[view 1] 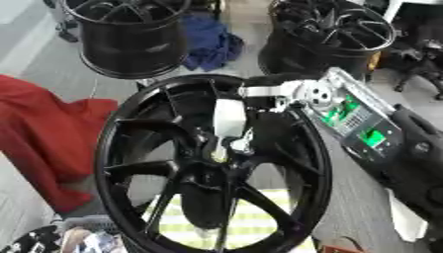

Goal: Pull the pin out of the wheel hub.

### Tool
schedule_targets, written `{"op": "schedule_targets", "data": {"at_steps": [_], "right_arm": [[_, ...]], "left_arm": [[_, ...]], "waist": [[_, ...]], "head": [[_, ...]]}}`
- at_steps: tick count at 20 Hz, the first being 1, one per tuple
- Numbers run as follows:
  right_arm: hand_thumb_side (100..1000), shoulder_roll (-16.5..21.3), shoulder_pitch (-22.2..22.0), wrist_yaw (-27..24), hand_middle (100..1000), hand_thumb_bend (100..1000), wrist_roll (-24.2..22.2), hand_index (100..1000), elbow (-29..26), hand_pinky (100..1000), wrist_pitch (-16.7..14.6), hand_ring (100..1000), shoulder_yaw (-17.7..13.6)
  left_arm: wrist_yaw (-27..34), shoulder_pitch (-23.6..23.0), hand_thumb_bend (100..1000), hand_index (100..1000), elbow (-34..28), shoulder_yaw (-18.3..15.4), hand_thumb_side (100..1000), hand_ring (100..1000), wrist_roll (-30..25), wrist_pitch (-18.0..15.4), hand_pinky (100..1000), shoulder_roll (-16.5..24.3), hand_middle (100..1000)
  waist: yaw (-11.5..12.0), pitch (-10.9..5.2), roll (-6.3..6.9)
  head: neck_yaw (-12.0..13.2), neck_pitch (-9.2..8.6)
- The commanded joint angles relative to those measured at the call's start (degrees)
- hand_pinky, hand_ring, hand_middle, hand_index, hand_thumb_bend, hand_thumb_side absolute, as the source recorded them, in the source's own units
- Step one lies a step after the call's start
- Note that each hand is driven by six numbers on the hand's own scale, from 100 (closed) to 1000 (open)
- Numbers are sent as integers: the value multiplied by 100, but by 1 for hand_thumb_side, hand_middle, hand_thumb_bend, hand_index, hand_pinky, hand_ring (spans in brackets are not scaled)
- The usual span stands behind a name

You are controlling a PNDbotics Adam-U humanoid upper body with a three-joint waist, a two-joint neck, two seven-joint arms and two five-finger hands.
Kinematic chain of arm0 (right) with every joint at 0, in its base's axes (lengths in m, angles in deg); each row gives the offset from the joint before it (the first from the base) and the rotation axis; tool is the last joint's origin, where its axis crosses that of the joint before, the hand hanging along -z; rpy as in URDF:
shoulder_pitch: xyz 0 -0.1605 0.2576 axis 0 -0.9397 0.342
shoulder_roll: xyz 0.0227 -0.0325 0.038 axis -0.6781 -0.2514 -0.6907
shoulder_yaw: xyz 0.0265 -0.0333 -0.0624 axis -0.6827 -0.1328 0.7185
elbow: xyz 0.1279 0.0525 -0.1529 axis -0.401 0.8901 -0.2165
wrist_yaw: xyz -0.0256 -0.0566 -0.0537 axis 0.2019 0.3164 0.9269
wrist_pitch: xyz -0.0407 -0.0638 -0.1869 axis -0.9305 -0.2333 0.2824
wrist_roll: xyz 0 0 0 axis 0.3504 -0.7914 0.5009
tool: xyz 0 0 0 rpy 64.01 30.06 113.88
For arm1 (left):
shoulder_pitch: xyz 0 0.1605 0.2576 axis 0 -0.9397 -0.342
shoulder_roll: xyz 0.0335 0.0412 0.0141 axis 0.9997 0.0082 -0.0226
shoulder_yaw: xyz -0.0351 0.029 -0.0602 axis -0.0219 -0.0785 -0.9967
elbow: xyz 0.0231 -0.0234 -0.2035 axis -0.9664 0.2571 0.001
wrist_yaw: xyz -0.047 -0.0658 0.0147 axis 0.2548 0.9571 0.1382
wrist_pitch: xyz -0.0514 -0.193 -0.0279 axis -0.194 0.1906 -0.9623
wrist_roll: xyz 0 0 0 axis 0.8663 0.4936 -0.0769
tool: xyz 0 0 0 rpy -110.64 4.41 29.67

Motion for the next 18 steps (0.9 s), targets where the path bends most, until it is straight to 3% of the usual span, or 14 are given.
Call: {"op": "schedule_targets", "data": {"at_steps": [1, 6, 10, 11, 12, 15, 18], "right_arm": [[302, 470, 203, -338, 467, 118, -74, 564, -565, 433, 281, 457, -262], [293, 1249, 157, -950, 464, 127, 84, 564, -1484, 426, 656, 451, -807], [278, 2073, -394, -1094, 466, 143, 549, 567, -2064, 428, 837, 452, -1527], [161, 2270, -664, -1062, 469, 100, 731, 566, -2154, 425, 849, 449, -1756], [267, 2436, -956, -1037, 464, 148, 934, 566, -2227, 425, 842, 448, -1972], [263, 2762, -2024, -908, 465, 157, 1684, 568, -2215, 425, 816, 448, -2601], [268, 2702, -3183, -633, 478, 196, 2583, 586, -1916, 448, 818, 462, -3175]], "left_arm": [[-7, 7, 100, 851, -73, -13, 697, 670, -1987, -1988, 649, 140, 681], [-6, -36, 100, 851, -56, -33, 697, 670, -1987, -1988, 649, 171, 681], [-5, -47, 100, 850, -42, -53, 698, 671, -1987, -1988, 649, 183, 681], [-1, -47, 100, 850, -40, -60, 699, 671, -1987, -1988, 649, 184, 681], [3, -46, 100, 850, -40, -66, 699, 671, -1987, -1988, 649, 184, 680], [23, -35, 100, 850, -37, -88, 699, 671, -1987, -1988, 648, 186, 680], [51, -13, 100, 850, -29, -108, 698, 670, -1987, -1988, 648, 184, 680]], "waist": [[-24, -103, 21], [-73, -134, -11], [-92, -142, -32], [-97, -136, -35], [-96, -129, -37], [-109, -94, -33], [-125, -52, -17]], "head": [[29, 41], [64, 50], [78, 28], [84, 10], [85, -8], [86, -66], [44, -124]]}}
